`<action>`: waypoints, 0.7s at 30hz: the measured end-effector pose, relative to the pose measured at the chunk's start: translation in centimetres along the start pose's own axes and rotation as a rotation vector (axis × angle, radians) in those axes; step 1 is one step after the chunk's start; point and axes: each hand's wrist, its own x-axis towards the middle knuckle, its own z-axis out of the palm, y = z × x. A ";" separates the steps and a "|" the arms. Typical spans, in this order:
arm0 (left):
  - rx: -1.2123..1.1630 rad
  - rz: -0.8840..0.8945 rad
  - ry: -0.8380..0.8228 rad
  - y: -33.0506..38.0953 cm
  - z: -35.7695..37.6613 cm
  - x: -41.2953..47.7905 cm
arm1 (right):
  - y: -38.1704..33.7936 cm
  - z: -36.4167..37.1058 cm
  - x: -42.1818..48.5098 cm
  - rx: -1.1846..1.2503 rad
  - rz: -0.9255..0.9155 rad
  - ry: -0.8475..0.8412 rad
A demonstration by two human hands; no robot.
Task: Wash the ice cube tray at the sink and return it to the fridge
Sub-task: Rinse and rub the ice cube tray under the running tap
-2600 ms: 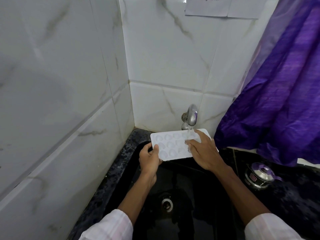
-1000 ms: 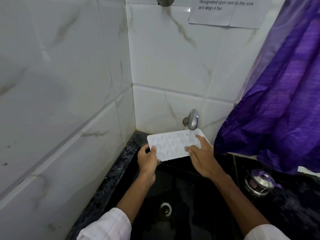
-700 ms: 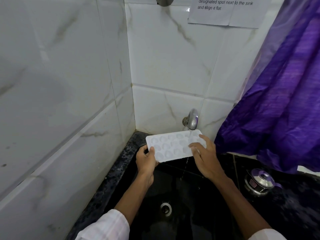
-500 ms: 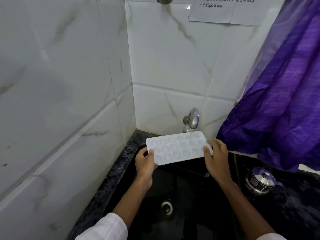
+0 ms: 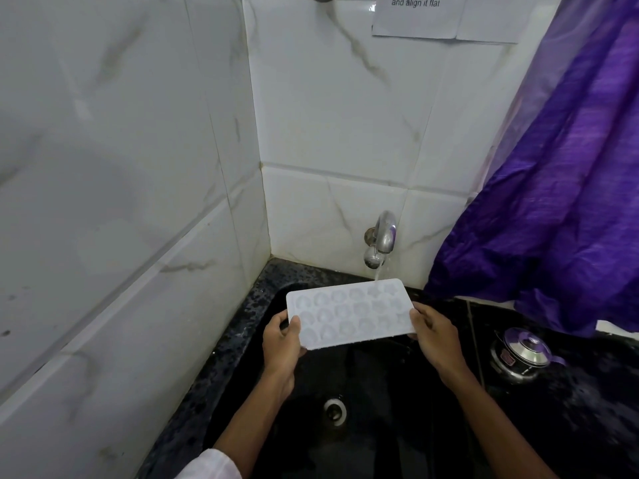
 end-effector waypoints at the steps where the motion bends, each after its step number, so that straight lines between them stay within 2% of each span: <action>1: 0.002 0.003 0.002 0.0 -0.2 0.0 | 0.1 0.1 0.0 -0.009 -0.004 -0.007; 9: 0.037 0.030 0.022 -0.7 -2.1 0.0 | 0.6 1.2 -0.3 -0.042 -0.020 -0.083; 21: 0.295 0.134 0.024 -2.8 -4.5 0.8 | 2.4 2.3 -1.9 -0.022 0.026 -0.135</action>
